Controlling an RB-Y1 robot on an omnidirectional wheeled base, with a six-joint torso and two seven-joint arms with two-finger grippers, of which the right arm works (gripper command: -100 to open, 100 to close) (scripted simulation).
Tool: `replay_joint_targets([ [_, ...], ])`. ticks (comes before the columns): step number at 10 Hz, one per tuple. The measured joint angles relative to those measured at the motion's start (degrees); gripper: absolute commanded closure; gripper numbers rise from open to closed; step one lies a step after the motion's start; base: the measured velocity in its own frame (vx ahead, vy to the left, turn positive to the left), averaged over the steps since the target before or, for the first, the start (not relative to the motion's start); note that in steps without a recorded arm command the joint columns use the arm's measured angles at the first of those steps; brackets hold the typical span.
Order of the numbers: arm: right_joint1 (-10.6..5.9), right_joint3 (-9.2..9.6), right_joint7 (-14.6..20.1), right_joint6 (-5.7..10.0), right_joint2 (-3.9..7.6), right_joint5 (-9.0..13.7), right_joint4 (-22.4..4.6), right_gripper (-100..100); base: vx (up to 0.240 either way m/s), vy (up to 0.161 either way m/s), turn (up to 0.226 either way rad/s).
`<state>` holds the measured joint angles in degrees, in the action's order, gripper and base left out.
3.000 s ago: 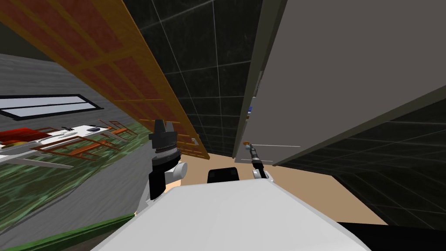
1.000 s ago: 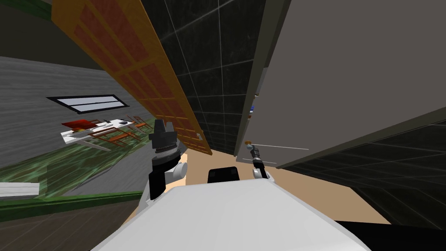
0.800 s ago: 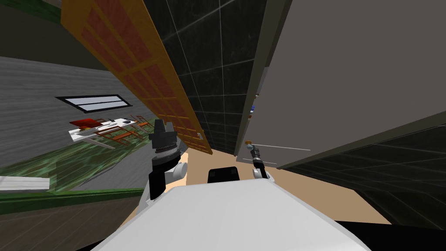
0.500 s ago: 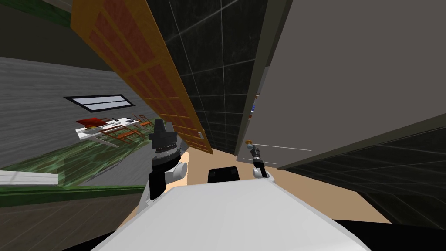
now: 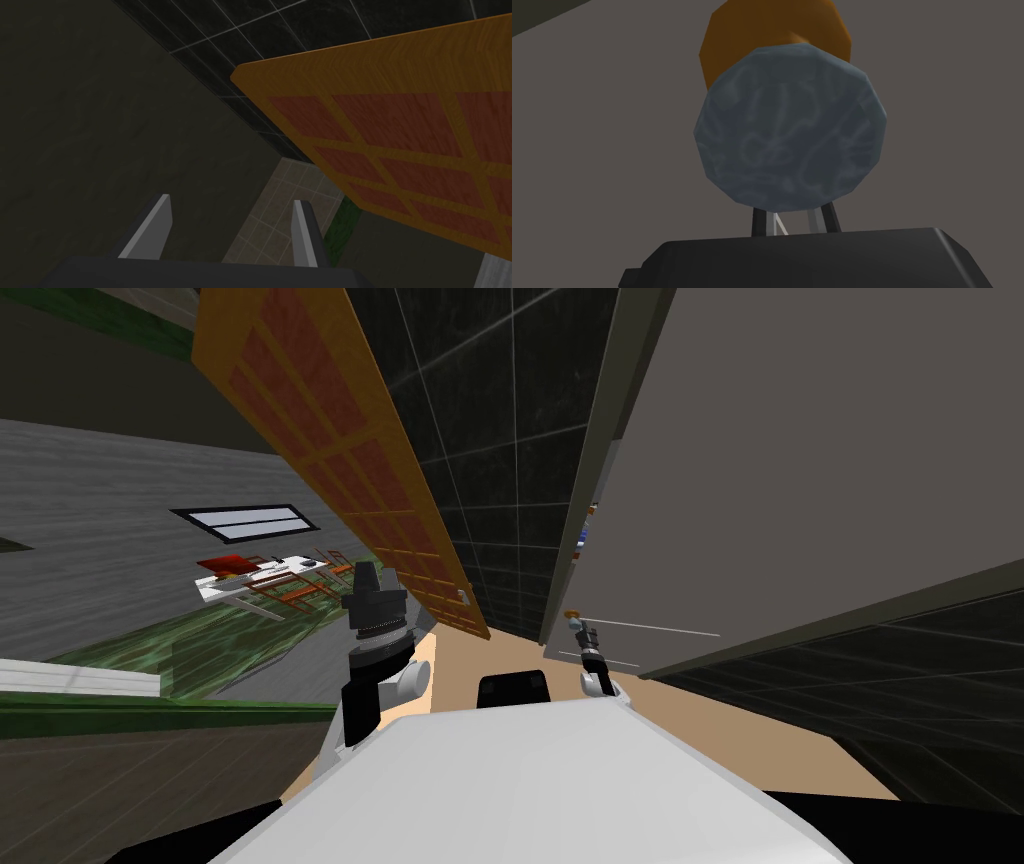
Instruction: Pull the door open
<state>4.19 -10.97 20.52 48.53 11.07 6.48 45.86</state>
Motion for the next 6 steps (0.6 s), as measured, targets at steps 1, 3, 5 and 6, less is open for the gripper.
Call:
replay_joint_targets([
  [1, 0.51, 0.39, 1.2, 0.01, 0.14, 1.0, 0.3, 100, -0.041, -0.006, 0.075],
  [3, 0.78, 0.82, 2.9, -0.42, 0.53, 1.7, 0.5, 100, 0.001, -0.002, -0.019],
  [5, 1.16, 0.88, 2.7, 0.38, 0.08, 1.7, 0.3, 100, -0.003, -0.003, -0.002],
  [6, 0.09, 0.85, 2.9, 0.89, 0.36, 1.7, -1.3, 100, -0.005, 0.016, 0.009],
])
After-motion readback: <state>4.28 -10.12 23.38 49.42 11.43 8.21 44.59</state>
